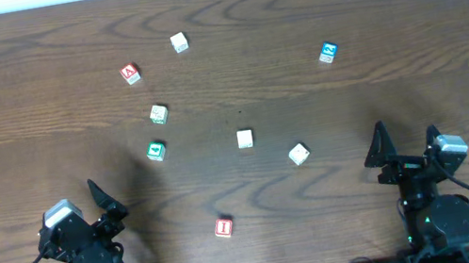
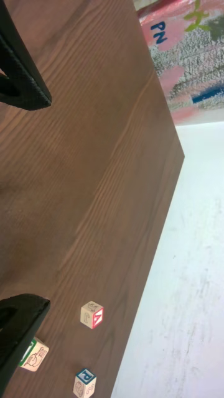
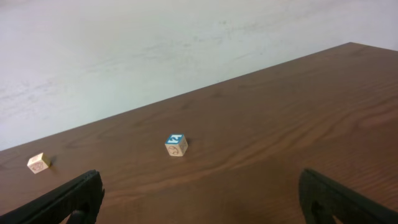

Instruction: Spell out Ai2

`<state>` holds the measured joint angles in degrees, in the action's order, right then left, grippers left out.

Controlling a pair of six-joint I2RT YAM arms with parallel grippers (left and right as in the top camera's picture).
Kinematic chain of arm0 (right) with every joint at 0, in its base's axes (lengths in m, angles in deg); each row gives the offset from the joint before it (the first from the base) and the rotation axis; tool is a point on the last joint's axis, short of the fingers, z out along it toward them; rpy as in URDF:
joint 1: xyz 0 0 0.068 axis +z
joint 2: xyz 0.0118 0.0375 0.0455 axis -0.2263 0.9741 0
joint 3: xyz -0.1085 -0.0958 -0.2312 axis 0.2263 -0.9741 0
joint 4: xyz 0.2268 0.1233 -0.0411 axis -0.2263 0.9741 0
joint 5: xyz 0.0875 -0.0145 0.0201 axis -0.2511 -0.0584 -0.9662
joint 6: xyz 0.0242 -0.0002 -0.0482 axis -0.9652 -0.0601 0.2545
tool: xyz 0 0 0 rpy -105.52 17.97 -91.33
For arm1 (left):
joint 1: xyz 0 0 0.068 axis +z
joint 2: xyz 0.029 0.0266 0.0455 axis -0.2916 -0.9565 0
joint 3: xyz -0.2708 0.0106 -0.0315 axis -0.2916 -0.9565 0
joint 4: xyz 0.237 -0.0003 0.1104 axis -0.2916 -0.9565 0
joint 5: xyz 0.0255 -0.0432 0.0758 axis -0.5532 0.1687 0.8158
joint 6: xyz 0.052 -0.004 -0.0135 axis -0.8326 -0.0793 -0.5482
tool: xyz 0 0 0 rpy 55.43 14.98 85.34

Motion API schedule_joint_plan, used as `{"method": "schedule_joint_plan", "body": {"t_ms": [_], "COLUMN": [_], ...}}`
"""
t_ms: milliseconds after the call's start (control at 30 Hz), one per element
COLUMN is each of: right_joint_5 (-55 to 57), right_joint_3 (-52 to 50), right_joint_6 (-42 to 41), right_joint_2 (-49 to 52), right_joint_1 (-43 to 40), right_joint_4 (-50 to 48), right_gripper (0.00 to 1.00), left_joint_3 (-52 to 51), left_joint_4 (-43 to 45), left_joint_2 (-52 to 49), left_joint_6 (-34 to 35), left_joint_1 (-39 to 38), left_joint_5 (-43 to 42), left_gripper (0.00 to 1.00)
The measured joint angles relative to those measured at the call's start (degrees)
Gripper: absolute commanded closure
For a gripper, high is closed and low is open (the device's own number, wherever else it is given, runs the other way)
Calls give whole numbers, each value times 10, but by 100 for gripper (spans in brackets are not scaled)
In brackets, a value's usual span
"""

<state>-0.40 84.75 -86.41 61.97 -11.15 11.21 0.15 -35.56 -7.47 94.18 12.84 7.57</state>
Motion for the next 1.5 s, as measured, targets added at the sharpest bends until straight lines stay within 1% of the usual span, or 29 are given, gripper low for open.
{"method": "schedule_joint_plan", "body": {"t_ms": [1033,1133,1167,1267,1300,1433,1500], "right_joint_5": [0,-2,-2,-16,-21,-40,-45], "right_joint_3": [0,0,0,0,1,27,77], "right_joint_6": [-1,-1,-1,-1,-1,-1,2], "right_joint_2": [0,0,0,0,-1,-1,-1], "right_joint_1": [0,0,0,0,0,0,0], "right_joint_4": [0,-1,-3,-18,-19,-2,25], "right_gripper": [1,1,1,1,1,1,1], "left_joint_3": [0,0,-2,-5,-5,10,53], "left_joint_4": [0,12,23,100,113,105,92], "left_joint_2": [0,0,0,0,0,0,0], "left_joint_6": [2,4,7,7,6,6,6], "left_joint_1": [0,0,0,0,0,0,0], "left_joint_5": [0,-1,-4,-45,-60,-125,-150], "left_gripper": [5,4,5,4,5,5,5]}}
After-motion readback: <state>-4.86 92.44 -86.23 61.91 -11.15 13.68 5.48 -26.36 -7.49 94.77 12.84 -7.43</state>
